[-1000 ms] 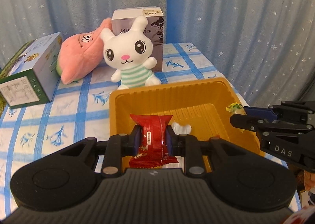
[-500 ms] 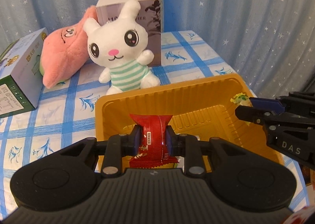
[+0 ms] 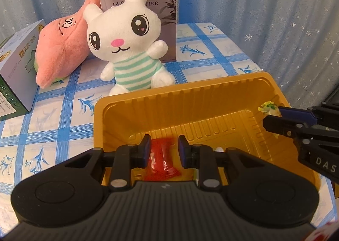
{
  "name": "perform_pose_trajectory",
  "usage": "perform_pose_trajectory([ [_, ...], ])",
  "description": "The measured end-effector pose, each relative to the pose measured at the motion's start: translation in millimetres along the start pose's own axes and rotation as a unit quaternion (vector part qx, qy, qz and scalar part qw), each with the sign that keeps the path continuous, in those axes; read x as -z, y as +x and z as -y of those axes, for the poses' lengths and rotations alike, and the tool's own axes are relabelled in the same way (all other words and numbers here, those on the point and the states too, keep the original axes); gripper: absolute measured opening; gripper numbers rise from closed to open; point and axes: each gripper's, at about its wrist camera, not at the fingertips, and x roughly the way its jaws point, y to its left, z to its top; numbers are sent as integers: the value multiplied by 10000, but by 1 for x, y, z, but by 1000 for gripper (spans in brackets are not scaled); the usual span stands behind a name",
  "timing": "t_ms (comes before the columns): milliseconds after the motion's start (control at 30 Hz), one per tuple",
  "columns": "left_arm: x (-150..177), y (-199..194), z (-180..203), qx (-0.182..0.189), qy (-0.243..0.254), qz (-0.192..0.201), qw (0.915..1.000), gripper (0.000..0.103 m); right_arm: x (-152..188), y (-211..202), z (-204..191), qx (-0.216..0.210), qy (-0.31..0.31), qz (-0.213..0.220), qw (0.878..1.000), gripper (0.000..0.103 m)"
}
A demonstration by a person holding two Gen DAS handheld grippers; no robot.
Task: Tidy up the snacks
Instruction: 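Open the left tool releasing the red packet while the right tool drops the yellow candy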
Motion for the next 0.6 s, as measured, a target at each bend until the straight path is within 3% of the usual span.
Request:
perform_pose_trajectory([
  [600,9,-8,-15,65,-155,-57,9998,30,-3,17,5,12,-44,-10,10000,22],
])
